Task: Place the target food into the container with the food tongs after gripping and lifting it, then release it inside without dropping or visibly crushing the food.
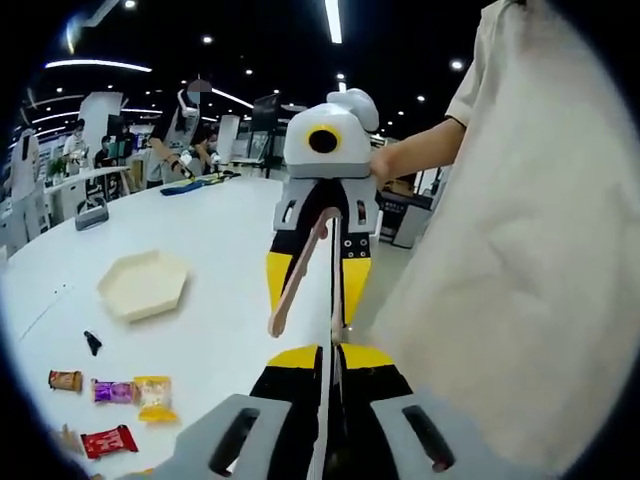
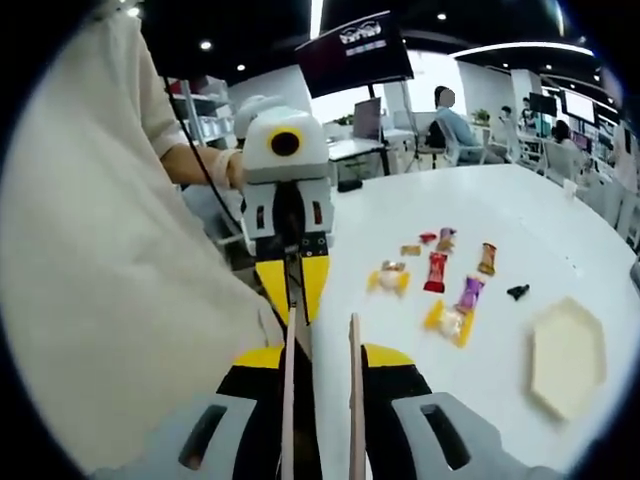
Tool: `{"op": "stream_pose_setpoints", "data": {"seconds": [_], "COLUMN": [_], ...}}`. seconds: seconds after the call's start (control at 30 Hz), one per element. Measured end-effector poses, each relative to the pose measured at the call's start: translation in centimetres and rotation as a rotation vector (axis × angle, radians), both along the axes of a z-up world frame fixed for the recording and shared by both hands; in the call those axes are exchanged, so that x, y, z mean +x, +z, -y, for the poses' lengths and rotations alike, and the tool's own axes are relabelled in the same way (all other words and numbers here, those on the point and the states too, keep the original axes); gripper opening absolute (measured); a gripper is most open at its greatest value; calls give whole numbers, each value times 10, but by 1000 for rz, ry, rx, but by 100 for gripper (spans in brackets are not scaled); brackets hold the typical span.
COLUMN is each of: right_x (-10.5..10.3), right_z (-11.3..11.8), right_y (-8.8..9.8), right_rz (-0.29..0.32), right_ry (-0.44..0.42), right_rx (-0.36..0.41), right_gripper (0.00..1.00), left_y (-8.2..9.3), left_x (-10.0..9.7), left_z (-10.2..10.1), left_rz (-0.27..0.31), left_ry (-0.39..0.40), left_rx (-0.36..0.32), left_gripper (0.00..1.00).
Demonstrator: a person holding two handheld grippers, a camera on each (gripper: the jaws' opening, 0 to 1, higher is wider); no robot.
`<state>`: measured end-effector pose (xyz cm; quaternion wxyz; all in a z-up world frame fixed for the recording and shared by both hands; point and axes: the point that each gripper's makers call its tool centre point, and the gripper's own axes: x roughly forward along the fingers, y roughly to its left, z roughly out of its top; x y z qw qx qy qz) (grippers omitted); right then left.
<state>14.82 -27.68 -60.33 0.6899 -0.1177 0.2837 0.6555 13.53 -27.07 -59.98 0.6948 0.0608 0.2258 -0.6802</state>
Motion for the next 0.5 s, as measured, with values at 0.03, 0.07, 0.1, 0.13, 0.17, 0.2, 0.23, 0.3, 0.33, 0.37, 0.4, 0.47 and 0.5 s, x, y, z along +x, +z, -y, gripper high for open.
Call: {"op": "stream_pose_setpoints", "data": {"seconds": [0.03, 0.07, 0.1, 0.13, 0.17, 0.2, 0.23, 0.3, 0.33, 0.37, 0.4, 0.47, 0.5], "right_x": [1, 2, 3, 4, 4, 3, 3, 2, 2, 2, 2, 2, 1], "right_z": [0, 0, 1, 1, 0, -1, -2, -4, -4, -4, -4, -3, -3], "right_y": [0, -1, -2, -2, -2, -2, -2, -4, -4, -4, -4, -5, -4], "right_rz": [3, 7, 7, 6, 6, 6, 8, 13, 14, 14, 14, 16, 14], "right_ry": [-3, -5, -4, -7, -6, -2, 2, 12, 15, 14, 14, 16, 19], "right_rx": [-2, -7, -8, -9, -8, -10, -13, -22, -23, -23, -24, -30, -30], "right_gripper": [28, 28, 28, 28, 28, 28, 28, 28, 28, 28, 28, 28, 28], "left_y": [0, 2, 2, 2, 2, 2, 3, 5, 5, 4, 3, 2, 2], "left_x": [0, 0, 0, 0, 1, 1, 1, 1, 1, 0, 0, -1, -2], "left_z": [0, -1, -1, -1, -1, -1, -1, 2, 2, 3, 4, 4, 4], "left_rz": [0, -4, -3, -2, 0, 2, 4, 7, 10, 15, 18, 21, 12], "left_ry": [-1, 0, 1, 3, 3, 4, 3, 0, -3, -9, -12, -17, -22], "left_rx": [0, -8, -10, -7, -7, -6, -8, -13, -12, -8, -6, 1, 3], "left_gripper": [5, 6, 6, 6, 5, 5, 4, 4, 3, 2, 2, 1, 1]}}
